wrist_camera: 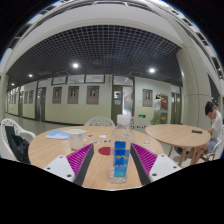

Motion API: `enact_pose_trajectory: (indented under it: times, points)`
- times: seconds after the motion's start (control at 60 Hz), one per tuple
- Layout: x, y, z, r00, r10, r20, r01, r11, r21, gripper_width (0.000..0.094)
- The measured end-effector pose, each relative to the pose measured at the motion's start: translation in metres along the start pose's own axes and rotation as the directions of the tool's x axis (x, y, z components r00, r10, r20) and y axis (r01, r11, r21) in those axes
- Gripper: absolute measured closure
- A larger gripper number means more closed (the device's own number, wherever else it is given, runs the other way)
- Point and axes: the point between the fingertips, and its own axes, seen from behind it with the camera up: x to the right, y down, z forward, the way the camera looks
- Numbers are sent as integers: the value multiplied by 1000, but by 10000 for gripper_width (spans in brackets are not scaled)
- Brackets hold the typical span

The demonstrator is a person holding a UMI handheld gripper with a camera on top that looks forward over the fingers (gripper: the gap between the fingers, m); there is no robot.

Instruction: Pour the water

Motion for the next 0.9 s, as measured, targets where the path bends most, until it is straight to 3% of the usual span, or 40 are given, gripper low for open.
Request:
enact_pose_trajectory:
  times: [0.15,0.3,0.35,0.433,0.567,0.683,0.783,0.9]
  points:
    - [27,22,50,998,41,-50,-43,998,-45,150]
    - [32,28,85,1000,8,-21,-9,999,-47,175]
    - [32,31,91,1000,-12,-12,11,998,-55,391]
    - [34,32,92,1000,15,-23,-16,999,-49,438]
    - [35,29,91,1000,0,-27,-1,1000,-22,602]
    - [36,26,91,1000,-9,-24,8,999,-47,612]
    - [25,6,107,985,-166,-53,163,986,-44,612]
    - [19,-41,147,829,-550,-99,550,835,-30,611]
